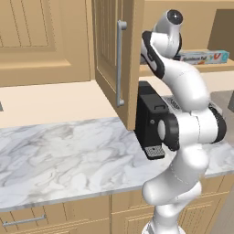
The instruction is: Retrieve the tupperware and aluminum foil from the cabinet and place them on the dining counter near the plate with broccoli and cucumber to prepare for storing leftovers.
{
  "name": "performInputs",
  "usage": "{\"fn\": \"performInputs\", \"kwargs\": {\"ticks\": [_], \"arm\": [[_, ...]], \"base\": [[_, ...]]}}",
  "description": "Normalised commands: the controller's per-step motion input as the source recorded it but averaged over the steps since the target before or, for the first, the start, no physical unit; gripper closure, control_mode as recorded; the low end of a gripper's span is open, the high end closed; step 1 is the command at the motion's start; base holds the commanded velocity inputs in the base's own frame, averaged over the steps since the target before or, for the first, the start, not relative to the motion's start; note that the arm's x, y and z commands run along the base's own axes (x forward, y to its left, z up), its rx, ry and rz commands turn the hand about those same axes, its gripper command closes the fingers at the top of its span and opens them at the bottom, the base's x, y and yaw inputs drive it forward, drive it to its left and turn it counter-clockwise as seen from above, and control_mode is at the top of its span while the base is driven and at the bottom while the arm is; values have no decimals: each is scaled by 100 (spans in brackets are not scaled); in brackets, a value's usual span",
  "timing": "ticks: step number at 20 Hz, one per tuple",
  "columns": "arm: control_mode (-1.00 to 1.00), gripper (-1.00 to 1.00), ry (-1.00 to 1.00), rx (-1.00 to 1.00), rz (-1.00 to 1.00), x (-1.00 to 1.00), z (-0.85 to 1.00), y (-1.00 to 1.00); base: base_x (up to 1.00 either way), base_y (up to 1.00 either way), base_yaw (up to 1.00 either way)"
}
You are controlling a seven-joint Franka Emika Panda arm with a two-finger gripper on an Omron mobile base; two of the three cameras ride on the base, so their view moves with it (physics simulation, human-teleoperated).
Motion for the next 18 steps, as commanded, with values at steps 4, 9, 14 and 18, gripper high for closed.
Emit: {"fn": "performInputs", "kwargs": {"ticks": [4, 9, 14, 18], "arm": [[-100, 100, -11, -4, 0, -100, -2, 34], [-100, 100, -1, -1, 0, -100, 0, 3], [-100, 100, -2, 0, 1, -100, 0, -2], [-100, 100, 0, 3, 9, -100, 2, -20]], "base": [[0, 0, 0], [0, 0, 0], [0, 0, 0], [0, 0, 0]]}}
